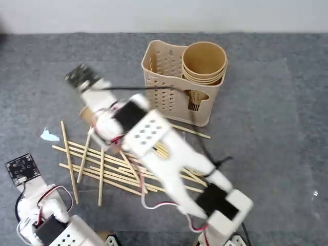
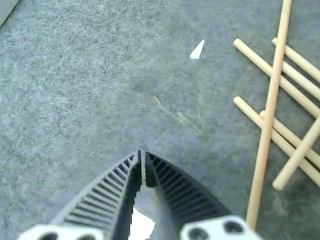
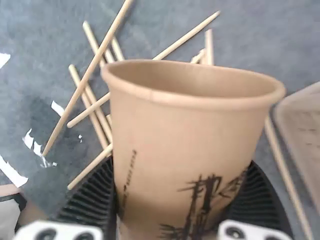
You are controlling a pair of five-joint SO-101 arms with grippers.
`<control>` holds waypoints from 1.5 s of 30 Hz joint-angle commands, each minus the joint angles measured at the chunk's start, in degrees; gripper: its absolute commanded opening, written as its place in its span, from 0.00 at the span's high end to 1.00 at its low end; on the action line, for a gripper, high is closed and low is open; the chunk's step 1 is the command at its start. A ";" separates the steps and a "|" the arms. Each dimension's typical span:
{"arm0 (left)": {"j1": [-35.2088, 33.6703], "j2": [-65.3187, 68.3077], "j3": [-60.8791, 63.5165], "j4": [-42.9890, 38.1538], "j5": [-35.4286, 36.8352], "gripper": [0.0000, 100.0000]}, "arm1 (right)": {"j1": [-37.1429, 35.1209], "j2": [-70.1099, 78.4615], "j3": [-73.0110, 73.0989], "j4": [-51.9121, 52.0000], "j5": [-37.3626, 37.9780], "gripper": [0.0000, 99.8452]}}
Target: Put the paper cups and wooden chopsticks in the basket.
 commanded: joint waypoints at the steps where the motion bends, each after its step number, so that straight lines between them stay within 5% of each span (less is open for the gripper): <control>1: -0.09 0.26 -1.45 -0.18 -0.62 0.98 | 5.41 -10.42 -2.99 0.13 2.46 0.79; 8: -0.09 0.26 -1.45 -0.18 -0.62 0.98 | 16.22 -20.70 -3.08 -3.30 8.35 0.79; 20: 0.00 0.26 -1.45 -0.18 -0.62 0.98 | 34.51 -20.26 0.26 -21.23 8.09 0.79; 45: 0.00 0.26 -1.45 -0.18 -0.62 0.98 | 38.11 -20.79 33.67 -58.59 8.00 0.79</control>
